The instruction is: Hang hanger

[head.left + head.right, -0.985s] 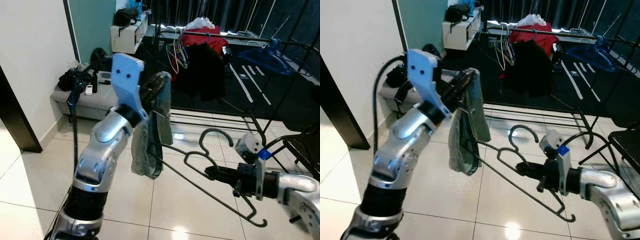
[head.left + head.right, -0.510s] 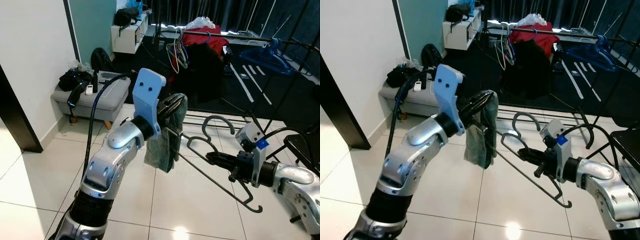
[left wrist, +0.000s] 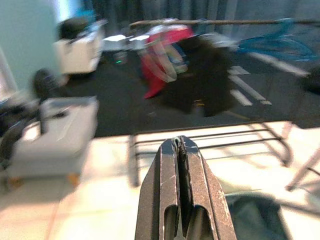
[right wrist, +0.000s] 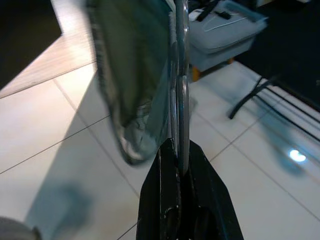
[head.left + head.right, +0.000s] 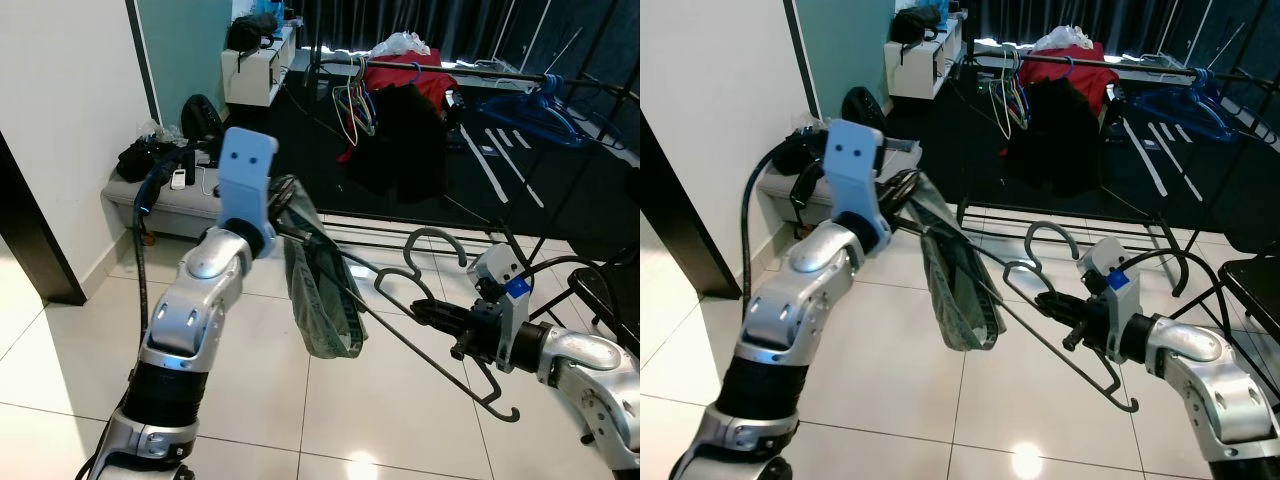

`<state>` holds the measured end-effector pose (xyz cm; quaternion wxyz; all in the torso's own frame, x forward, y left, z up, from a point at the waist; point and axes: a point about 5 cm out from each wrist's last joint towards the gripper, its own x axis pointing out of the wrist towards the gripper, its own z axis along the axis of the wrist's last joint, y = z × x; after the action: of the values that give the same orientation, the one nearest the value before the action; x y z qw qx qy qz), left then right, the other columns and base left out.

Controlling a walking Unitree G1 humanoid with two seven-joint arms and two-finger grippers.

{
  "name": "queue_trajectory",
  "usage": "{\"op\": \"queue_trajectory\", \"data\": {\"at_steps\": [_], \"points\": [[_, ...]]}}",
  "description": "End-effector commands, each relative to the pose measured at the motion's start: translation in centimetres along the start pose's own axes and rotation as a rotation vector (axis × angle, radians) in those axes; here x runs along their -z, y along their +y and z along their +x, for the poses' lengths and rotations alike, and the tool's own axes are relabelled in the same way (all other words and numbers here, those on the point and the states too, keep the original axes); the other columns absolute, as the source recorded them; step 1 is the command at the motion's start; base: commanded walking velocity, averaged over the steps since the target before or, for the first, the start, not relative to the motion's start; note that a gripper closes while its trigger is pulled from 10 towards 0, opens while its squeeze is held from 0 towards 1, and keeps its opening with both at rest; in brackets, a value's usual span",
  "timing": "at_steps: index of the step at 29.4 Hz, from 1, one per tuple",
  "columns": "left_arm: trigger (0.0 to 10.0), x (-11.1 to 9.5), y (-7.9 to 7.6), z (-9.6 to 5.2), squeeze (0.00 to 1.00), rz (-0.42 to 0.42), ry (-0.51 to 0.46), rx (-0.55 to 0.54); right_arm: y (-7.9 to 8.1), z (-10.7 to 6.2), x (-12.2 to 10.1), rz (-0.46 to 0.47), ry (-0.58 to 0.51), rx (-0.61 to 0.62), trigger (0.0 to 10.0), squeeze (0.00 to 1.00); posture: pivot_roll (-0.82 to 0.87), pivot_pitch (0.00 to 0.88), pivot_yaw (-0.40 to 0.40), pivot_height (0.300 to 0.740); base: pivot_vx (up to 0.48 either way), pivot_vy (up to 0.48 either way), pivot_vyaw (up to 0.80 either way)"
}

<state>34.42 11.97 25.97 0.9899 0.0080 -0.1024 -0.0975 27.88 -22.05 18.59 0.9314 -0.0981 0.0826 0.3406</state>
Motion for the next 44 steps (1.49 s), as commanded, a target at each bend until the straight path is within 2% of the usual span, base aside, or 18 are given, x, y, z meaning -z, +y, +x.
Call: {"op": "queue_trajectory", "data": {"at_steps": [1, 5, 6, 7, 9, 10, 12, 19, 23, 26, 28, 30, 32, 34, 35, 37, 41, 44], "points": [[10.0, -0.2, 0.7, 0.1, 0.00, 0.003, 0.011, -0.035, -1.2, -0.4, -0.7, -0.017, -0.037, 0.087, 10.0, 0.00, -0.04, 0.058, -0.041, 0.740, 0.000, 0.000, 0.00], [10.0, -1.0, -0.5, -0.1, 0.00, -0.069, -0.043, 0.050, -2.5, -0.5, -1.3, 0.001, -0.083, 0.187, 10.0, 0.00, -0.04, 0.059, -0.046, 0.740, 0.000, 0.000, 0.00], [10.0, -1.8, -1.9, -0.4, 0.00, -0.105, -0.096, 0.135, -3.1, -0.4, -1.6, 0.015, -0.109, 0.232, 10.0, 0.00, -0.04, 0.058, -0.049, 0.740, 0.000, 0.000, 0.00], [10.0, -1.8, -1.9, -0.4, 0.00, -0.105, -0.096, 0.135, -3.1, -0.4, -1.6, 0.015, -0.109, 0.232, 10.0, 0.00, -0.04, 0.058, -0.049, 0.740, 0.000, 0.000, 0.00], [10.0, -3.2, -4.4, -1.2, 0.00, -0.160, -0.186, 0.289, -3.9, -0.2, -1.9, 0.046, -0.143, 0.282, 10.0, 0.00, -0.03, 0.058, -0.053, 0.740, 0.000, 0.000, 0.00], [10.0, -3.2, -4.4, -1.2, 0.00, -0.160, -0.186, 0.289, -3.9, -0.2, -1.9, 0.046, -0.143, 0.282, 10.0, 0.00, -0.03, 0.058, -0.053, 0.740, 0.000, 0.000, 0.00], [10.0, -4.5, -6.6, -2.2, 0.00, -0.212, -0.255, 0.429, -3.8, 0.2, -1.8, 0.071, -0.142, 0.272, 10.0, 0.00, -0.03, 0.056, -0.058, 0.740, 0.000, 0.000, 0.00], [10.0, -5.9, -8.4, -3.2, 0.00, -0.283, -0.328, 0.535, -3.5, 1.0, -1.2, 0.114, -0.123, 0.275, 10.0, 0.00, -0.03, 0.052, -0.063, 0.740, 0.000, 0.000, 0.00], [10.0, -6.4, -10.2, -4.3, 0.00, -0.315, -0.357, 0.666, -4.6, 1.6, -1.3, 0.238, -0.190, 0.379, 10.0, 0.00, -0.02, 0.043, -0.059, 0.740, 0.000, 0.000, 0.00], [10.0, -5.5, -11.0, -4.8, 0.00, -0.283, -0.325, 0.719, -5.2, 1.6, -2.6, 0.309, -0.304, 0.414, 10.0, 0.00, -0.02, 0.041, -0.058, 0.740, 0.000, 0.000, 0.00], [10.0, -3.5, -11.5, -5.2, 0.00, -0.207, -0.249, 0.755, -6.1, 1.3, -4.2, 0.375, -0.430, 0.446, 10.0, 0.00, -0.02, 0.041, -0.056, 0.740, 0.000, 0.000, 0.00], [10.0, -2.7, -11.6, -5.4, 0.00, -0.177, -0.216, 0.766, -6.3, 1.2, -4.8, 0.399, -0.471, 0.455, 10.0, 0.00, -0.02, 0.041, -0.056, 0.740, 0.000, 0.000, 0.00], [10.0, 0.6, -11.3, -5.3, 0.00, -0.030, -0.094, 0.723, -6.0, 1.6, -5.9, 0.426, -0.513, 0.390, 10.0, 0.00, -0.02, 0.046, -0.057, 0.740, 0.000, 0.000, 0.00], [10.0, 1.7, -11.1, -5.3, 0.00, 0.014, -0.053, 0.706, -5.7, 1.9, -6.2, 0.419, -0.509, 0.359, 10.0, 0.00, -0.02, 0.046, -0.057, 0.740, 0.000, 0.000, 0.00], [10.0, 3.2, -10.8, -5.2, 0.00, 0.091, 0.010, 0.678, -4.5, 2.8, -6.0, 0.381, -0.447, 0.274, 10.0, 0.00, -0.02, 0.055, -0.061, 0.740, 0.000, 0.000, 0.00], [10.0, 3.6, -10.7, -5.2, 0.00, 0.113, 0.026, 0.667, -3.6, 3.3, -5.7, 0.346, -0.396, 0.223, 10.0, 0.00, -0.02, 0.055, -0.061, 0.740, 0.000, 0.000, 0.00], [10.0, 3.3, -11.2, -5.3, 0.00, 0.110, 0.021, 0.693, -1.2, 4.3, -4.2, 0.266, -0.256, 0.083, 10.0, 0.00, -0.02, 0.058, -0.064, 0.740, 0.000, 0.000, 0.00], [10.0, 2.8, -11.5, -5.5, 0.00, 0.094, 0.003, 0.712, -0.9, 4.4, -4.0, 0.266, -0.241, 0.071, 10.0, 0.00, -0.02, 0.061, -0.063, 0.740, 0.000, 0.000, 0.00]]}}
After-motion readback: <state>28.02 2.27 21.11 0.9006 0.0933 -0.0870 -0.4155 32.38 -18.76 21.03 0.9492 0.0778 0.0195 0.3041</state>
